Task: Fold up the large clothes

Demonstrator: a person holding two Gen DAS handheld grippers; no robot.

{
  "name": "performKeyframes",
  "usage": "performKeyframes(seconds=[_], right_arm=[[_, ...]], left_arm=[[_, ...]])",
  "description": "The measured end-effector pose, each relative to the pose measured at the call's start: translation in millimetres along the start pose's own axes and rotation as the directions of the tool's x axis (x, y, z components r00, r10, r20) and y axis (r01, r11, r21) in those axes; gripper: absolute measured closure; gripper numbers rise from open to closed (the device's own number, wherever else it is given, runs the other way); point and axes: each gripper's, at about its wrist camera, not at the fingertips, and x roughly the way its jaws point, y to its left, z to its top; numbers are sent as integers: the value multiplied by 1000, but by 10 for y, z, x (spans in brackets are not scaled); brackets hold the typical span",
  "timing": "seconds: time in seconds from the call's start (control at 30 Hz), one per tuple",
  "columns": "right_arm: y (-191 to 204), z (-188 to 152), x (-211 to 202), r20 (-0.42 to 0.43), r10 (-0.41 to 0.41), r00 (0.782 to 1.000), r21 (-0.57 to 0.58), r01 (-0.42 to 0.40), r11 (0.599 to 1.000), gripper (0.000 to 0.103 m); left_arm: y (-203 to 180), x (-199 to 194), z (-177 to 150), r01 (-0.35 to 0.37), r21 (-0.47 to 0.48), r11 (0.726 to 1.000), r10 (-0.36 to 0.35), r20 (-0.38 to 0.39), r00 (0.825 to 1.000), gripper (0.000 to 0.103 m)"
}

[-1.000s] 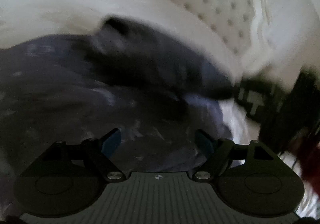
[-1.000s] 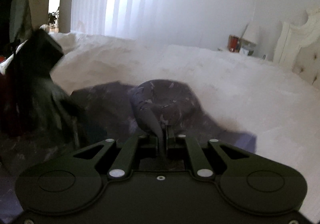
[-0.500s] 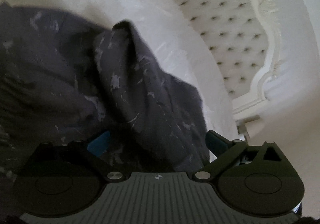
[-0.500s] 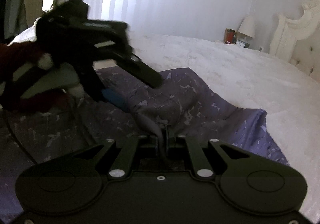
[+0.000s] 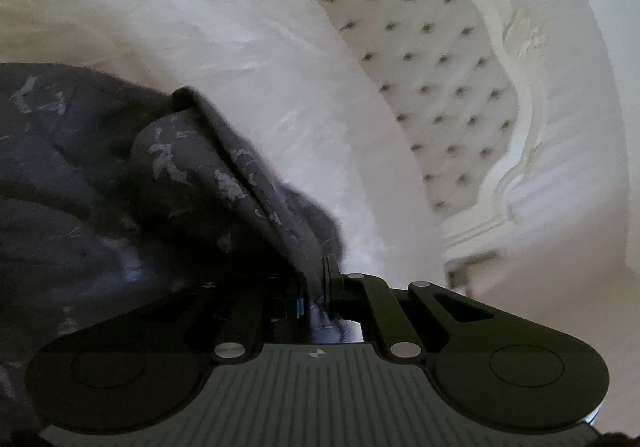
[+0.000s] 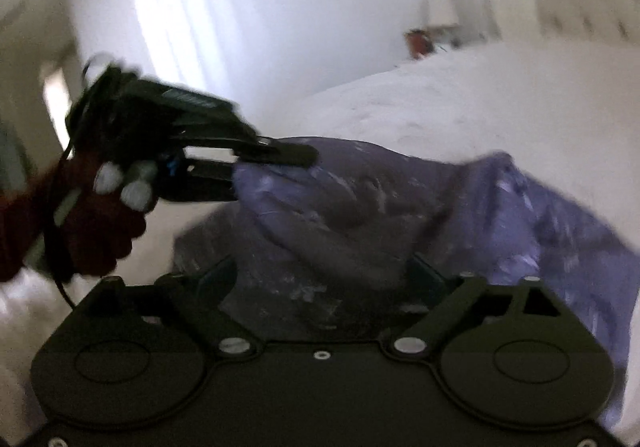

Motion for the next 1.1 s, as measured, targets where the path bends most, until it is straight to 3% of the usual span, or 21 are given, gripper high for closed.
performKeyframes(seconds=[0.1, 0.23, 0.3, 0.43, 0.5, 0.57, 0.67, 0.77, 0.83, 0.9, 1.1], right_arm=[[-354, 43, -83, -11, 49, 999, 251, -45, 967, 8], [-834, -27, -21, 0, 155, 988, 542, -130, 830, 7], [-969, -52, 73, 10, 179, 984, 588, -151, 795, 7], [-1183, 54, 300, 38, 153, 987, 634, -143, 760, 7], [-1301, 243, 393, 50, 98, 994, 626, -108, 772, 9], [-1335, 459, 380, 87, 26, 996, 562, -71, 824, 9], [-1305, 632, 313, 125, -15, 992, 467, -45, 883, 9], [-1299, 508, 372, -29, -106, 994, 452, 108, 885, 9], [-1294, 307, 387, -124, -164, 979, 415, 201, 887, 11], [-1254, 142, 302, -152, -232, 961, 359, 272, 893, 12], [-1103, -47, -5, -59, -248, 967, 377, 252, 891, 11]], left_arm=[[-60, -39, 101, 27, -23, 999, -26, 18, 999, 96], [-97, 33, 176, 21, -31, 999, -21, 15, 1000, 96], [-57, 66, 160, 16, -46, 999, -16, 7, 1000, 96], [46, 11, 75, 16, -54, 998, -16, -7, 1000, 96], [69, 9, 28, 17, -47, 999, -18, -22, 1000, 95], [68, 17, -43, 5, -3, 1000, -5, -34, 999, 95], [114, 34, -204, -44, 124, 991, 50, -42, 998, 94], [208, 149, -394, -149, 277, 949, 171, -57, 984, 94], [274, 237, -523, -217, 371, 903, 256, -56, 965, 93], [352, 316, -604, -243, 422, 874, 298, -70, 952, 89], [490, 314, -557, -230, 359, 904, 270, -65, 961, 86]])
